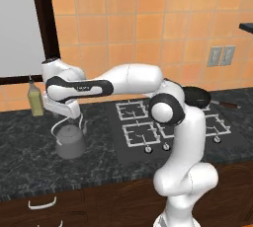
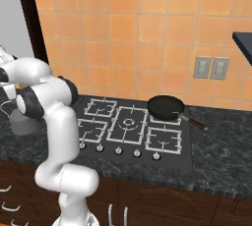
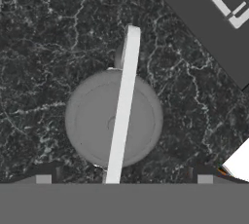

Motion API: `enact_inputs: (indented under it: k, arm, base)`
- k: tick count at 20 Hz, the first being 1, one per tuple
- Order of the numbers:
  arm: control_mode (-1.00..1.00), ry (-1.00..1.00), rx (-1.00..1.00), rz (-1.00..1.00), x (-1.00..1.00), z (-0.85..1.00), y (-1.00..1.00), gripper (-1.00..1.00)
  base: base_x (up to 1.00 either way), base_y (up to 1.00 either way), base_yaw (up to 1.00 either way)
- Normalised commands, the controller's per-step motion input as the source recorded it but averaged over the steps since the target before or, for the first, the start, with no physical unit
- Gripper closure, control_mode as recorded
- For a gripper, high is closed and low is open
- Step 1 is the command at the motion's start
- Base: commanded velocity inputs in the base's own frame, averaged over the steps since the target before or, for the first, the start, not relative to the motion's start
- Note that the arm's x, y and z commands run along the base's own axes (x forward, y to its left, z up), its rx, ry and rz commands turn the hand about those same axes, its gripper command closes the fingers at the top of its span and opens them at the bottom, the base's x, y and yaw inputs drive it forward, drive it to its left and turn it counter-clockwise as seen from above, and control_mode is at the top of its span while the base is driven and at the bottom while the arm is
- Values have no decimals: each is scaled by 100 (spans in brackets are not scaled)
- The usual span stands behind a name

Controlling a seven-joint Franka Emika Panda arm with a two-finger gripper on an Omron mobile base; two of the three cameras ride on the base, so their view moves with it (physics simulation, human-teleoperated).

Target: Pick the kettle from the counter and place it on a stove burner. Then turn the burner on.

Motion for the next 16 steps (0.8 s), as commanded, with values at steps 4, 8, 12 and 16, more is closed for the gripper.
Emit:
enact_inputs:
  k: [4, 8, 12, 16]
  arm:
    - [-100, 0, 0, 0, 12, -21, 0, -100]
    - [-100, -4, 0, 0, 2, -32, 0, -100]
    - [-100, -9, 0, 0, 3, -36, 0, -100]
    - [-100, -10, 0, 0, 0, -26, -3, -100]
  base:
    - [0, 0, 0]
    - [0, 0, 0]
    - [0, 0, 0]
    - [0, 0, 0]
